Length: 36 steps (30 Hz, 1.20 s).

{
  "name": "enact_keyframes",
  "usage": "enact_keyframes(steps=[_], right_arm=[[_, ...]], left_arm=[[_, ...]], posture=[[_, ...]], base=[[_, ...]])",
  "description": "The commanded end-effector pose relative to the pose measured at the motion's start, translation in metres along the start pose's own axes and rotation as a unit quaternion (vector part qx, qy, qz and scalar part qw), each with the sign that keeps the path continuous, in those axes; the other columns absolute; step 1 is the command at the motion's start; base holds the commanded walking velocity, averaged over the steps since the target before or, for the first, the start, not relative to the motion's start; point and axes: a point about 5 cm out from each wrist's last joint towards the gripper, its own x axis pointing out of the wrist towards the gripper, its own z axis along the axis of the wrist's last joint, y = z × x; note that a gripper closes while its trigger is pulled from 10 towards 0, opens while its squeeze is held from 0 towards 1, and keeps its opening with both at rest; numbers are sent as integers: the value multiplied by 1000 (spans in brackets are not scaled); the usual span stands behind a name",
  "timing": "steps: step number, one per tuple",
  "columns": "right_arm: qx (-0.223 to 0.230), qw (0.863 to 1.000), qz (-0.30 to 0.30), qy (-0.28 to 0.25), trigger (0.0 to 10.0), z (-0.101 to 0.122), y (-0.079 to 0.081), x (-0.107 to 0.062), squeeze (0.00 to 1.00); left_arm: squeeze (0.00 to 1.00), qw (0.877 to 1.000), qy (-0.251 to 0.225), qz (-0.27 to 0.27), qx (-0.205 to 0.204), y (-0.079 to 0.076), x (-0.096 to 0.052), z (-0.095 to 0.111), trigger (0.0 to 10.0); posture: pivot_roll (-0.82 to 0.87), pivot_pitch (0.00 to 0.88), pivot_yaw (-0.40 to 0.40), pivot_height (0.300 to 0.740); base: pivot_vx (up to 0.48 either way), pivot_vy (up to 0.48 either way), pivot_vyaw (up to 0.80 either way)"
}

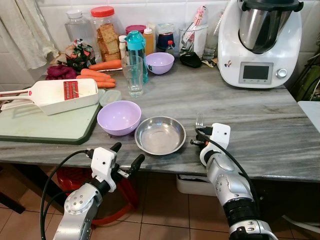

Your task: Setting the table

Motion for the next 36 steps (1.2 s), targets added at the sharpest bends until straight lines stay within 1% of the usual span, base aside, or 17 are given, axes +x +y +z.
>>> enact_keyframes(steps=[1, 5, 6, 7, 25, 36], right_arm=[[1, 1000, -5, 11, 10000, -3, -3, 1, 0], [-2, 1000, -8, 16, 10000, -6, -5, 1, 0], [-2, 1000, -9, 16, 10000, -7, -6, 1, 776], [-2, 1000, -10, 16, 10000, -7, -7, 1, 1000], [-9, 1000, -12, -5, 10000, -1, -10, 1, 1000], [-28, 997, -22, -69, 10000, 16, -16, -9, 1000]], left_arm=[[0, 1000, -6, -15, 1, -2, 3, 5, 10000], [0, 1000, -6, -18, 0, -3, 2, 5, 10000], [0, 1000, -6, -18, 0, -3, 3, 5, 10000], [0, 1000, -7, -18, 0, -3, 3, 5, 10000], [0, 1000, -7, -22, 0, -5, 3, 5, 10000], [0, 1000, -8, -22, -2, -5, 3, 6, 10000]], posture=[[-20, 0, 36, 740], [-24, 0, 34, 740], [-24, 0, 34, 740], [-24, 0, 34, 740], [-21, 0, 29, 740], [-21, 0, 30, 740]], base=[[0, 0, 0], [0, 0, 0], [0, 0, 0], [0, 0, 0], [0, 0, 0], [0, 0, 0]])
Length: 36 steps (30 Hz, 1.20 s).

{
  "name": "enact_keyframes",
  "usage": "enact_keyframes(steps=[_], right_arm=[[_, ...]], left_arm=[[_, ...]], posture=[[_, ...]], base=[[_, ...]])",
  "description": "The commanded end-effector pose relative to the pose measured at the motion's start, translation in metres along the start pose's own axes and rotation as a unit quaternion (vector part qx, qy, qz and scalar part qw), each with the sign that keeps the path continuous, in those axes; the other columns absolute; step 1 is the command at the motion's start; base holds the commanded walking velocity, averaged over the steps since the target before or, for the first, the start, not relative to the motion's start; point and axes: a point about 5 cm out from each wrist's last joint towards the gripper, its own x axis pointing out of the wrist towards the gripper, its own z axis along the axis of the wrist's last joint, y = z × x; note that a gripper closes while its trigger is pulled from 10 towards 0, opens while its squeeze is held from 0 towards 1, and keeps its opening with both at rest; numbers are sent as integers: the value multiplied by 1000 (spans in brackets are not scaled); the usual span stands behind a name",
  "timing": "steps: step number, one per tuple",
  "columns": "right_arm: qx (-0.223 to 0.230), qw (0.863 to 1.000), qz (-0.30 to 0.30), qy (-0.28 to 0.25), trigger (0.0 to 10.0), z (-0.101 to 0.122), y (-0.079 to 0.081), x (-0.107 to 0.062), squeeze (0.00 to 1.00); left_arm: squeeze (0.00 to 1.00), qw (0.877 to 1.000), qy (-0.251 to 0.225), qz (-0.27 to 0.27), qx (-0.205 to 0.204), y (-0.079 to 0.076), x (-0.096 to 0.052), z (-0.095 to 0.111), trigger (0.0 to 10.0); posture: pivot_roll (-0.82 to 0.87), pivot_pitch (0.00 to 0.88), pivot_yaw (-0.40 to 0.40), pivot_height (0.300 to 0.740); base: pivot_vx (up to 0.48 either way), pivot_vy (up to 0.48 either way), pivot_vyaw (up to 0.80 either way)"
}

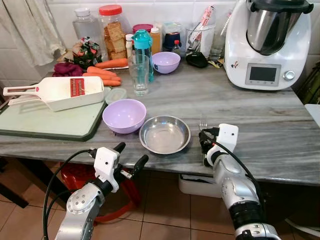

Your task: Setting the table

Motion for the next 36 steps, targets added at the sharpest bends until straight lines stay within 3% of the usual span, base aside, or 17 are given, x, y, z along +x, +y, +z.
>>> enact_keyframes(steps=[1, 14, 26, 36], right_arm=[[-8, 1000, -1, -28, 10000, 10, 0, -2, 1000], [-54, 992, -9, -113, 10000, 35, -5, -18, 1000], [-83, 987, -35, -133, 10000, 33, -23, -47, 1000], [-95, 981, -39, -165, 10000, 40, -29, -66, 1000]], left_arm=[[0, 1000, -3, -3, 4, 0, 0, 4, 10000], [0, 1000, -8, 22, 7, 3, 4, 7, 10000], [0, 995, -2, 93, 33, 11, 12, 11, 10000], [0, 994, -8, 103, 37, 11, 18, 17, 10000]], posture=[[-21, 0, 30, 740], [-26, 0, 28, 740], [-30, 0, 26, 740], [-41, 0, 33, 740]], base=[[0, 0, 0], [0, 0, 0], [0, 0, 0], [0, 0, 0]])
